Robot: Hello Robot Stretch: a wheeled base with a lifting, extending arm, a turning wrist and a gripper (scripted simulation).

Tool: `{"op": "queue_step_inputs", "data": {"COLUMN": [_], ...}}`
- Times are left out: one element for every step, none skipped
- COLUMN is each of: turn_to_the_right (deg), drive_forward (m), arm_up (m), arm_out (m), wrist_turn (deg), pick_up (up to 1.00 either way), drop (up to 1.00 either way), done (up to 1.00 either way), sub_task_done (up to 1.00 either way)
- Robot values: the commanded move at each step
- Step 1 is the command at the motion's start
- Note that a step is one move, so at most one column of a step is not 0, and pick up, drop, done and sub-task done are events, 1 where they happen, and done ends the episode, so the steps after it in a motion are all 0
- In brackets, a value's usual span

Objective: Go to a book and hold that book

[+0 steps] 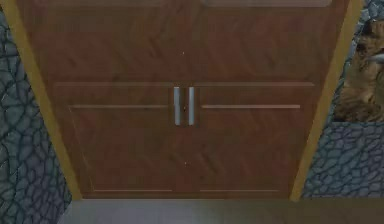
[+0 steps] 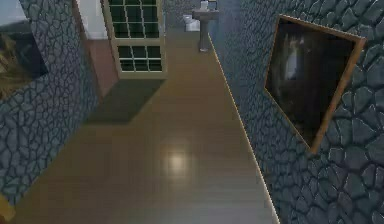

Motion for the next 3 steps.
{"op": "queue_step_inputs", "data": {"turn_to_the_right": [45.0, 0.0, 33.0], "drive_forward": [0.0, 0.25, 0.0], "arm_up": [0.0, 0.0, 0.0], "arm_out": [0.0, 0.0, 0.0], "wrist_turn": [0.0, 0.0, 0.0], "pick_up": [0.0, 0.0, 0.0], "drop": [0.0, 0.0, 0.0], "done": [0.0, 0.0, 0.0], "sub_task_done": [0.0, 0.0, 0.0]}}
